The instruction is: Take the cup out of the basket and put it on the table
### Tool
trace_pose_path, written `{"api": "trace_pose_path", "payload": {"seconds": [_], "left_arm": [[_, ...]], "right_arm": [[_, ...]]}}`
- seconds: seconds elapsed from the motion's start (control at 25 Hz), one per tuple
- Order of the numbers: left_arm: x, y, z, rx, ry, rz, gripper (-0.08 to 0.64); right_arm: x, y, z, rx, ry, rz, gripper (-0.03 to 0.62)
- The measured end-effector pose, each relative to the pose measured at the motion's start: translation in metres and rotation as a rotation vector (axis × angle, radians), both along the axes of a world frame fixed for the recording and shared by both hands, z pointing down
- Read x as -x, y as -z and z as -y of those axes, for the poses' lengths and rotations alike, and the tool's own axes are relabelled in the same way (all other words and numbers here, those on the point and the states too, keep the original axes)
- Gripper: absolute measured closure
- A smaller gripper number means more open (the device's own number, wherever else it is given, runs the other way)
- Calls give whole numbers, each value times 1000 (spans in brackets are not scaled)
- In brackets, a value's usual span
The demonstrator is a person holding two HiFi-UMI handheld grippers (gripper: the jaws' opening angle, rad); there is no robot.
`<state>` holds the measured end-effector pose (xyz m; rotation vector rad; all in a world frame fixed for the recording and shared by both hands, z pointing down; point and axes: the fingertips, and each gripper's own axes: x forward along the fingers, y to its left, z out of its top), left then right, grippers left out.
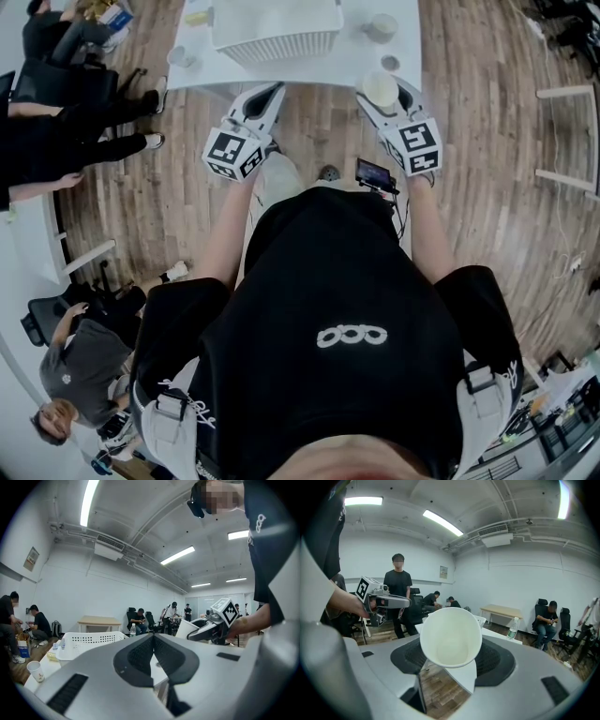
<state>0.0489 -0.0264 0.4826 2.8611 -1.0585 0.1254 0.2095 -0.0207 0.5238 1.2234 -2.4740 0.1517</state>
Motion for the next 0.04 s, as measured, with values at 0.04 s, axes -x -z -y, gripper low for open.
{"api": "trace_pose_path", "payload": {"seconds": [0.04], "left_arm": [[0, 0, -1, -1, 0, 0, 551]], "right_arm": [[1, 0, -1, 0, 0, 1, 299]]}}
